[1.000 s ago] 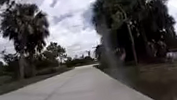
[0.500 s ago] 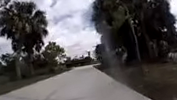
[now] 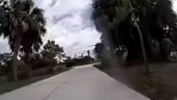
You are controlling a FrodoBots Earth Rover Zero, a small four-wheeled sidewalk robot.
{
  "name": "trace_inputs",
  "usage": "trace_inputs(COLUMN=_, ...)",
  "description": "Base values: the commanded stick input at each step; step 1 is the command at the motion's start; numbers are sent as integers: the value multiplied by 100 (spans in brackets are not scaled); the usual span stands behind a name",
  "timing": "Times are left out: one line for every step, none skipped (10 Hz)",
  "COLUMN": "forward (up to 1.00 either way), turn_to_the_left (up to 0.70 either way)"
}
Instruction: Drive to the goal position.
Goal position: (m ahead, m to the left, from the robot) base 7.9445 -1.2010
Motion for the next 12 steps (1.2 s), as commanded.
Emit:
trace_inputs(forward=59, turn_to_the_left=1)
trace_inputs(forward=59, turn_to_the_left=1)
trace_inputs(forward=59, turn_to_the_left=1)
trace_inputs(forward=59, turn_to_the_left=1)
trace_inputs(forward=59, turn_to_the_left=1)
trace_inputs(forward=59, turn_to_the_left=1)
trace_inputs(forward=59, turn_to_the_left=1)
trace_inputs(forward=59, turn_to_the_left=1)
trace_inputs(forward=59, turn_to_the_left=1)
trace_inputs(forward=59, turn_to_the_left=1)
trace_inputs(forward=59, turn_to_the_left=1)
trace_inputs(forward=59, turn_to_the_left=1)
